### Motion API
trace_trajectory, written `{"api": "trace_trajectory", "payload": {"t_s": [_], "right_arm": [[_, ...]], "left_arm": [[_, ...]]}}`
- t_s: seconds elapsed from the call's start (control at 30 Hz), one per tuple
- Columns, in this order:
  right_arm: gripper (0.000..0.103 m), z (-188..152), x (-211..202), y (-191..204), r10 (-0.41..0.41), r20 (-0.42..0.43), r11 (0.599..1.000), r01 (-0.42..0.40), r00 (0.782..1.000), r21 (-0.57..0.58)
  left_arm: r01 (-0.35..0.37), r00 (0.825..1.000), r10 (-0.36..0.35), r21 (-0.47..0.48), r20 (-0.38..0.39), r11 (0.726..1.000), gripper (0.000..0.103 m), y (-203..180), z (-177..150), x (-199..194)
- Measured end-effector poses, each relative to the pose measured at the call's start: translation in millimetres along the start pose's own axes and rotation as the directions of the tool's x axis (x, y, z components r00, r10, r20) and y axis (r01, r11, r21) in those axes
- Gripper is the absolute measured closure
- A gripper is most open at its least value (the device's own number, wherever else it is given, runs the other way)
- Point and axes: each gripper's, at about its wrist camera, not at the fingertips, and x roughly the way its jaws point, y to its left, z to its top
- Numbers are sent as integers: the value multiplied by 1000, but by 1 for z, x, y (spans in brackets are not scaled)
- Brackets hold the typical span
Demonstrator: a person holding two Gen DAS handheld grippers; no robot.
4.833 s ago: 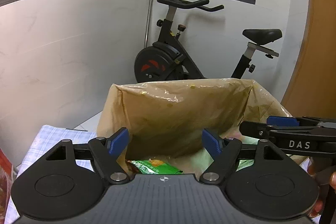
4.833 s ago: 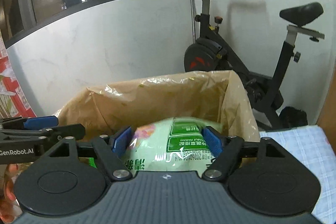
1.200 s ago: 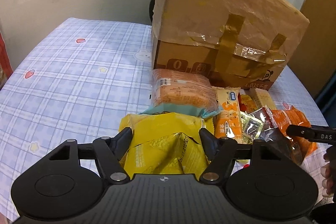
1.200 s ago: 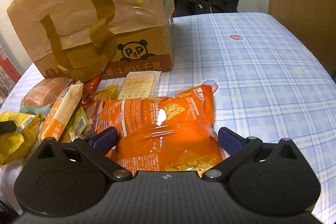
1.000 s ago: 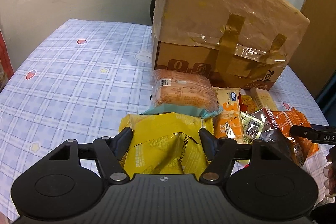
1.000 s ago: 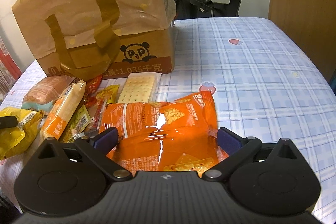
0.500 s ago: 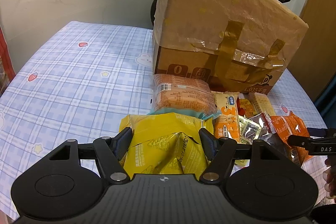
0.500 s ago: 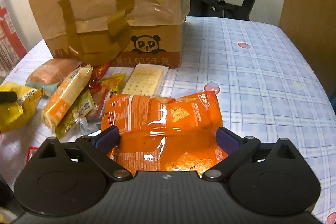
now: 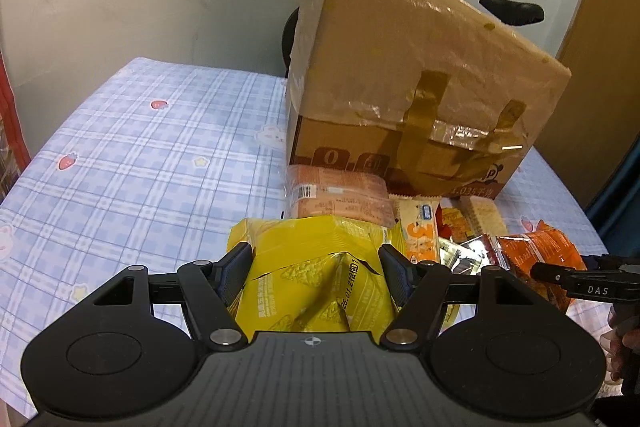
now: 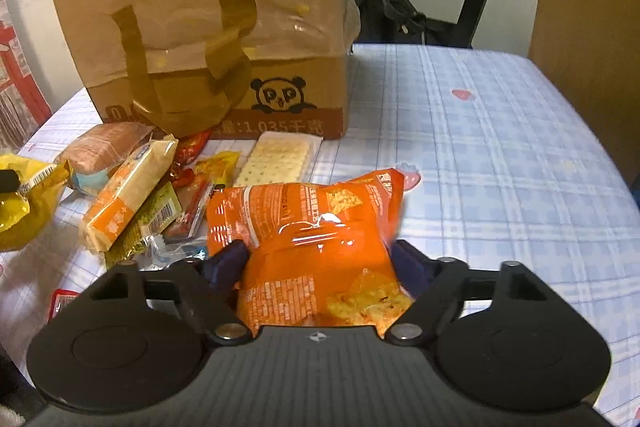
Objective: Organize snacks
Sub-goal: 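Lift the yellow bag with the left tool while the right tool lifts the orange bag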
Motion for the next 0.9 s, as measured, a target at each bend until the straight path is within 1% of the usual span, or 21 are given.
{"api": "trace_trajectory", "payload": {"t_s": [0.07, 0.13, 0.27, 0.4, 0.57, 0.67, 0.73, 0.9], "right_arm": [[32, 3, -4, -3, 10, 5, 1000, -10, 1000, 19], [34, 7, -10, -6, 15, 25, 999, -16, 1000, 42], [34, 20, -26, -10, 9, 92, 998, -14, 996, 54], [34, 31, -36, -12, 2, 136, 998, -10, 991, 54], [34, 47, -56, -9, 39, 209, 997, -51, 977, 50], [34, 60, -73, -4, 56, 273, 997, -69, 960, 35], [34, 69, -85, -2, 72, 321, 996, -87, 944, 32], [34, 99, -111, 0, 108, 413, 993, -121, 904, 5]], "left_arm": [[-1, 1000, 1, -1, 6, 1000, 32, 0, 1, -2], [0, 1000, 0, -4, 13, 1000, 32, 0, 2, -4], [3, 999, -3, -2, 34, 1000, 32, -1, 5, -9], [4, 998, -4, 2, 59, 1000, 32, -3, 11, -15], [16, 993, -17, 12, 118, 1000, 31, -7, 25, -29], [19, 985, -24, 29, 174, 999, 31, -11, 40, -42], [21, 977, -30, 46, 213, 999, 31, -15, 50, -50], [50, 953, -78, 100, 291, 994, 31, -28, 80, -66]]}}
